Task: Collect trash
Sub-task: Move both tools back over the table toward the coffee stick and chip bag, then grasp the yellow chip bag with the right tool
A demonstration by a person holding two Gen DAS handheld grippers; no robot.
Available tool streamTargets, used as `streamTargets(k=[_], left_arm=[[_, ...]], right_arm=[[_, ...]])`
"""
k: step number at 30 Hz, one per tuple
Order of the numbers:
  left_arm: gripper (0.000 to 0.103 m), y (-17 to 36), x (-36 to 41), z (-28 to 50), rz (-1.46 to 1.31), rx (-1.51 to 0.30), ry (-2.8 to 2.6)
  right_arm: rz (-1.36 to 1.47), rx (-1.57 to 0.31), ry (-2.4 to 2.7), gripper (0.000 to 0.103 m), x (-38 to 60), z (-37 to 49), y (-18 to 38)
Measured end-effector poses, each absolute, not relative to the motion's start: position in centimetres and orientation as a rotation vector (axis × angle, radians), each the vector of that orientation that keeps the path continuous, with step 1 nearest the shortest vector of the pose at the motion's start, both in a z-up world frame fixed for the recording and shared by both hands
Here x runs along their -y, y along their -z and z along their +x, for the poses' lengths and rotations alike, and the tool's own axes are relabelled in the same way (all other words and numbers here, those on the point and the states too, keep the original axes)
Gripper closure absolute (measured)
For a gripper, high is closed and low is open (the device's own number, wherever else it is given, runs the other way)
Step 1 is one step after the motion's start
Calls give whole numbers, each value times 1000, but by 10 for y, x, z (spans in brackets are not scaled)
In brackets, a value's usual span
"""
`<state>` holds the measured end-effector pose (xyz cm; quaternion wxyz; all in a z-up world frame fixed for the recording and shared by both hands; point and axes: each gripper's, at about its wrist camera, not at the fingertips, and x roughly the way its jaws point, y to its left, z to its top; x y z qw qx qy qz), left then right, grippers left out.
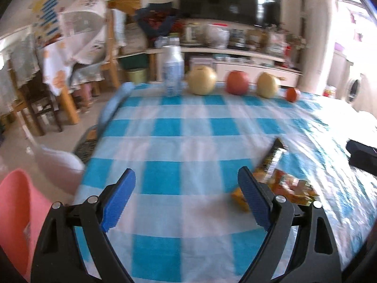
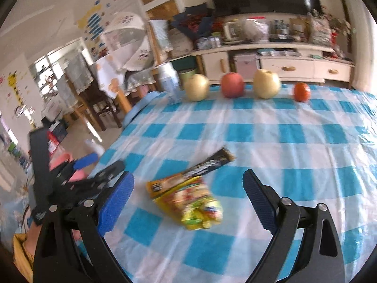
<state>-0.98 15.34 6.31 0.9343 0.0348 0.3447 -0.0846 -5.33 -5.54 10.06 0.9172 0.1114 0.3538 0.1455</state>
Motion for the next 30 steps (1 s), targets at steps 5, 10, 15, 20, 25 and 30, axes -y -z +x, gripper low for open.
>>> streamTargets(k=[5, 10, 15, 20, 25, 30], left_arm=[[14, -57, -129, -13, 81, -724, 333], [14, -44, -96, -15, 154, -770, 435], [14, -40, -78, -16, 194, -777, 469], [14, -48, -105, -3, 88, -755, 376], [14, -50, -124, 9, 7, -757, 308], [14, -52, -126, 13, -8, -748, 316]], right_arm=[[306, -769, -238, 10, 102, -39, -94], [343, -826, -231, 10, 127, -31, -82], [319, -901, -333, 11, 116, -25, -71], [197, -961, -418, 11, 84, -24, -49], [117, -982, -514, 11, 53, -27, -36], [38, -973, -543, 11, 27, -32, -30]])
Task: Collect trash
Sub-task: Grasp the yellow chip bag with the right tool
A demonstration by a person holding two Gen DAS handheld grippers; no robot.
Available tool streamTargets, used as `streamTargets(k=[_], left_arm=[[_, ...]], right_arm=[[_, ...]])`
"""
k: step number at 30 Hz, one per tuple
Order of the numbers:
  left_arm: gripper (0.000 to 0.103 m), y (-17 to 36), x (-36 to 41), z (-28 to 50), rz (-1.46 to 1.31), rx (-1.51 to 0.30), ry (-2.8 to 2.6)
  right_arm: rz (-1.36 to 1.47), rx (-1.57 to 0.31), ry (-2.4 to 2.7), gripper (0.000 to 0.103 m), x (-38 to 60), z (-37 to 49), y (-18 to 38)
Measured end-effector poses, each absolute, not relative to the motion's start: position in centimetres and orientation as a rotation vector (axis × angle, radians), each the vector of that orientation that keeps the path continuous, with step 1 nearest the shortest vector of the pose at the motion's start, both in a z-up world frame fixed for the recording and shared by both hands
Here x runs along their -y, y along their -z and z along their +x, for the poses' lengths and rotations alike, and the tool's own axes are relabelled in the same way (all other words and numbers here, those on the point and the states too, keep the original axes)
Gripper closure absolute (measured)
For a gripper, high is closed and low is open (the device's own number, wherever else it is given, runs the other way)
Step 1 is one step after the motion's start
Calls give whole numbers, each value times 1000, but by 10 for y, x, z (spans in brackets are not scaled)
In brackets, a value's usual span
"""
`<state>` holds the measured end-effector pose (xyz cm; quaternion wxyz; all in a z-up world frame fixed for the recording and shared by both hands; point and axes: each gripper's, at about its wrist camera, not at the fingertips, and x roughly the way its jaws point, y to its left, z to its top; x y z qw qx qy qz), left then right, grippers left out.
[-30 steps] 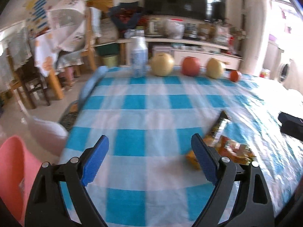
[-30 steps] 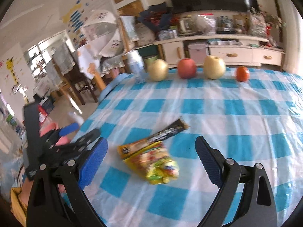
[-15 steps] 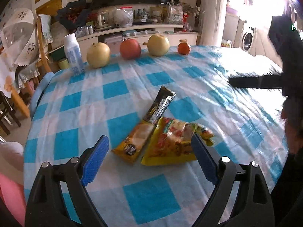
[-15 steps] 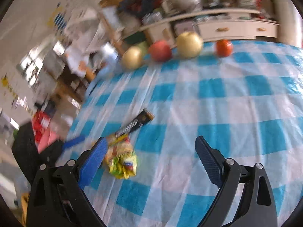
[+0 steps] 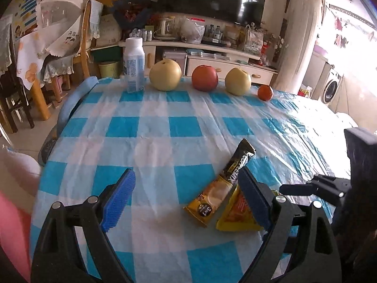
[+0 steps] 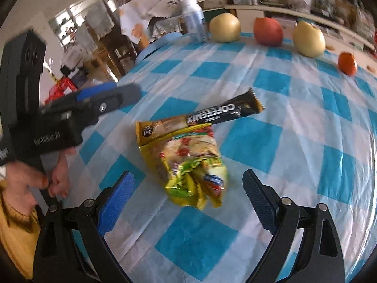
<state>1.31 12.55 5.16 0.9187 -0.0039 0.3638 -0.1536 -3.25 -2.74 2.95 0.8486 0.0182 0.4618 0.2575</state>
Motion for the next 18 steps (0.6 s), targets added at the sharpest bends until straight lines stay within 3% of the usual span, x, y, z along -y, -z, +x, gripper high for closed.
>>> streamTargets(k=[4, 18], left_arm=[[14, -49, -127, 18, -24, -764, 321], [14, -41, -113, 24, -1, -783, 367]], right_arm=[[35, -965, -545, 27, 24, -33, -27], [-33, -920, -491, 54, 28, -34, -32]])
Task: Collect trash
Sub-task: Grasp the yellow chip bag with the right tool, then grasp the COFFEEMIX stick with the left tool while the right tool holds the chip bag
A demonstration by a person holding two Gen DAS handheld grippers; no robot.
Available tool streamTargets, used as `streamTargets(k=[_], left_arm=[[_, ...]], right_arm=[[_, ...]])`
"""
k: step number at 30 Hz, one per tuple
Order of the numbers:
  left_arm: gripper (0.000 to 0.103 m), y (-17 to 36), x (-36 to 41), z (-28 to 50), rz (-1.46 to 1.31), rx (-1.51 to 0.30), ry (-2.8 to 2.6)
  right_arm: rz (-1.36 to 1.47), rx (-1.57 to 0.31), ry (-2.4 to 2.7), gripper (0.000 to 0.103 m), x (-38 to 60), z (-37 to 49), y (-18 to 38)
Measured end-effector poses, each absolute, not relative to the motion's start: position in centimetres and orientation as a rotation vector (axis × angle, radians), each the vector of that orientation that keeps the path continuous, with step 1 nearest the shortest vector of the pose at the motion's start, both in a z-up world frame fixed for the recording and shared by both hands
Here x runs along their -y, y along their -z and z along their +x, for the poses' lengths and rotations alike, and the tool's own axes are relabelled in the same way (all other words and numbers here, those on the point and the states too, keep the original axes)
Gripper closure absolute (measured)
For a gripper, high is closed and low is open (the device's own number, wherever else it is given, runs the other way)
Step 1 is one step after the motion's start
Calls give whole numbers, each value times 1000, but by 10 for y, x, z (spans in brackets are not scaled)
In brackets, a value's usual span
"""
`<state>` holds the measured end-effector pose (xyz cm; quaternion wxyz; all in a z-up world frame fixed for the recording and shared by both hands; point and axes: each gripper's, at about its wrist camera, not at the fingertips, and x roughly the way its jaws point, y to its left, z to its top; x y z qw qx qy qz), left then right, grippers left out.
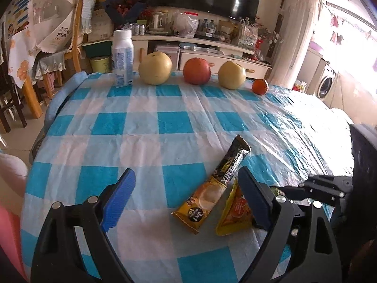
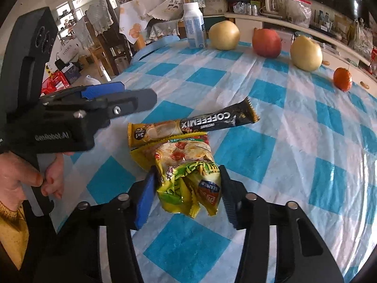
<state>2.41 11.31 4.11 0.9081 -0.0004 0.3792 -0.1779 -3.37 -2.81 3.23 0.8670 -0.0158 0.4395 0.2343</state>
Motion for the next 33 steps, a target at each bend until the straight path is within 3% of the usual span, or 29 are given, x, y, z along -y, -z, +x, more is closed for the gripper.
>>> streamTargets(k=[17, 21, 33], left_arm=[[15, -12, -61, 41, 154, -865, 426], [27, -7, -51, 49, 169, -890, 428], [36, -5, -39, 59, 213, -893, 400]], right_arm=[[-1, -922, -228, 56, 102, -22, -42], [-1, -919, -236, 56, 99, -23, -43], [-6, -922, -231, 53, 98, -22, -41]])
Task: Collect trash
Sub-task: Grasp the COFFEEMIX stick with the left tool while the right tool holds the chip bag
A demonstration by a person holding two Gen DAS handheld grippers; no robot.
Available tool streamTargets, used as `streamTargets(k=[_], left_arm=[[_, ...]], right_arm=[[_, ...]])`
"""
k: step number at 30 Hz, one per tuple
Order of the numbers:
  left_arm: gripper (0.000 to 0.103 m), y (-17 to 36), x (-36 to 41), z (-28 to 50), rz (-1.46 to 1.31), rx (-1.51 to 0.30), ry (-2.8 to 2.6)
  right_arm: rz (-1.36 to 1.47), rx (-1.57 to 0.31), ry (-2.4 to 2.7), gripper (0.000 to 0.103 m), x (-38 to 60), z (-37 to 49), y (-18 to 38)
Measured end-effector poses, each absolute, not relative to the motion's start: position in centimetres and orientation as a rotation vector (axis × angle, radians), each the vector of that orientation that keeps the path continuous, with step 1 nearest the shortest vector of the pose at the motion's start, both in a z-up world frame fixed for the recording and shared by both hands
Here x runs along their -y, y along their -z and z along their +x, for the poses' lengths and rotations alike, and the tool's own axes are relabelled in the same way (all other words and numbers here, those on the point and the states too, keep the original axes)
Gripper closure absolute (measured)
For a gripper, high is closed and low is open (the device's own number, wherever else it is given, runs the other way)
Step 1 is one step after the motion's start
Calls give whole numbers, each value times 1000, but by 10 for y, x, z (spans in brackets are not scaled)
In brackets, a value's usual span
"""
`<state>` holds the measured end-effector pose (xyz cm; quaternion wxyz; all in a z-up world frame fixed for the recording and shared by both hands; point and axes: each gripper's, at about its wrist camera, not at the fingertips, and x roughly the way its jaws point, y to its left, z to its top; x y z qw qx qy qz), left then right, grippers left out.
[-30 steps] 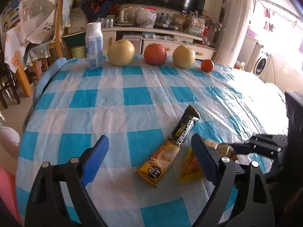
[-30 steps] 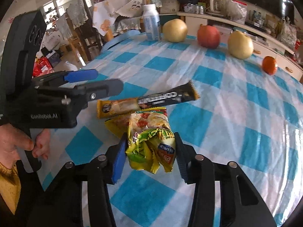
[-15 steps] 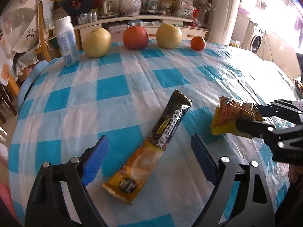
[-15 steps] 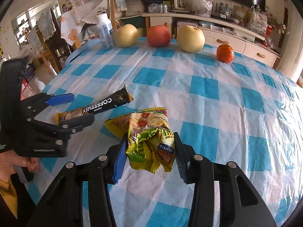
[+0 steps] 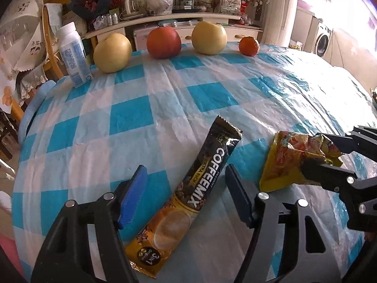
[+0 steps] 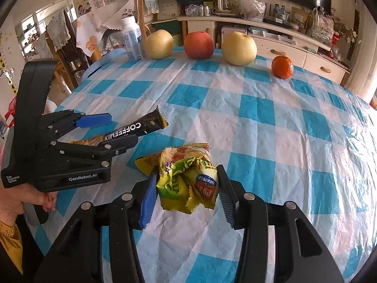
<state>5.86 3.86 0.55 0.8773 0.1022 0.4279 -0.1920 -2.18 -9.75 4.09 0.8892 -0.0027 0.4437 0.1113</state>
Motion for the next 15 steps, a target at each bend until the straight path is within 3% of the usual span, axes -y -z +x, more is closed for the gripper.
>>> streamTargets(k=[3, 7, 10, 15], left_arm=[[42, -6, -37, 59, 213, -888, 401], [55, -7, -33, 58, 213, -881, 408], [67, -8, -30, 56, 213, -877, 419], [75, -8, -32, 55, 186, -878, 417]], right_arm=[[-10, -928, -218, 47, 97, -20, -38], [-24, -927, -193, 28, 96, -19, -37], [-31, -933, -189, 26, 96, -18, -34], [-43, -945, -181, 25, 96, -15, -30]])
